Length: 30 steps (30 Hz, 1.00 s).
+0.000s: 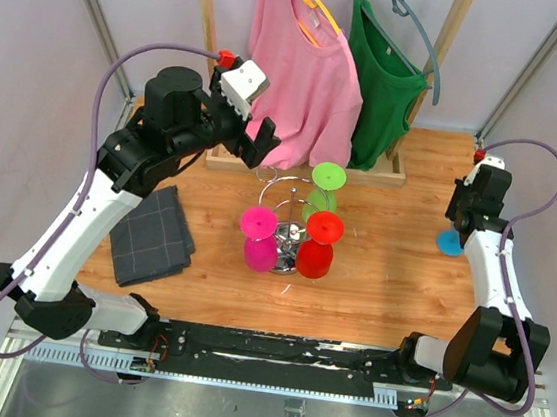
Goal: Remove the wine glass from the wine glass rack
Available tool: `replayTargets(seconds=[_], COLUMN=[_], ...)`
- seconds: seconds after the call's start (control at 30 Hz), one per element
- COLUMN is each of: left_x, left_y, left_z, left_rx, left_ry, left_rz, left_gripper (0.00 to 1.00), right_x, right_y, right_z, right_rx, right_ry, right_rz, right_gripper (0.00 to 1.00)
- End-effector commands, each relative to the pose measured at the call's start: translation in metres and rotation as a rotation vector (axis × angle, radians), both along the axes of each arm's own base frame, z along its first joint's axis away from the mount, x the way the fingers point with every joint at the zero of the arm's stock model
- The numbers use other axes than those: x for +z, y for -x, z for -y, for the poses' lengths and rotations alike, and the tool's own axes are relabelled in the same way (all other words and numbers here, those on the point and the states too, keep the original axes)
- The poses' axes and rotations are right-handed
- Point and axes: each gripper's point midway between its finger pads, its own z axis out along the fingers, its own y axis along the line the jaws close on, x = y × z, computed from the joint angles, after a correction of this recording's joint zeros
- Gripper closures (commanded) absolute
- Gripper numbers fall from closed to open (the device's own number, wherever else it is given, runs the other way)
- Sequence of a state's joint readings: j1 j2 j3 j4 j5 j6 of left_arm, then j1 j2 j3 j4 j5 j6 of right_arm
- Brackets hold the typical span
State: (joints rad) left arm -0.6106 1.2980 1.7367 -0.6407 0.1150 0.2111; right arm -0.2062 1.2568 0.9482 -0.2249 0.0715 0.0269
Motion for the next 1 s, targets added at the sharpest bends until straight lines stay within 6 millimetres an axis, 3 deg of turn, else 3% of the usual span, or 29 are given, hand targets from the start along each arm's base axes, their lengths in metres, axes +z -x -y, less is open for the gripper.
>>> replayTargets(seconds=[0.0,0.23,0.4,0.6,0.73,0.97], left_x=[-0.006,-0.009,-0.012,-0.027,-0.041,-0.037], left_y=[0.002,0.002,0.003,0.008,0.012,0.021], left_z=[0.0,0.004,0.005,0.003,-0.002,-0.025], left_rx=[-0.012,-0.029,-0.036,-0.025,-0.001,0.092], left_ry=[0.001,-0.004,-0.006,0.007,0.009,0.105], left_rz=[-0.027,-0.034,-0.043,-0.095,-0.134,-0.187], left_gripper=[0.01,0.01,0.01,0.01,0.01,0.01], right_x=[-0.009,-0.02,-0.016,0.009,0.038,0.094], right_y=[-0.002,0.003,0.008,0.015,0.022,0.054], right_z=[0.004,0.002,0.001,-0.004,-0.006,-0.009], right_rx=[-0.029,-0.028,-0.029,-0.011,0.008,0.007], right_ry=[-0.024,-0.037,-0.04,-0.039,-0.022,0.026], right_rz=[0.01,-0.021,-0.022,0.017,0.049,0.115], right_gripper=[0.96,0.51,0.29,0.15,0.08,0.01])
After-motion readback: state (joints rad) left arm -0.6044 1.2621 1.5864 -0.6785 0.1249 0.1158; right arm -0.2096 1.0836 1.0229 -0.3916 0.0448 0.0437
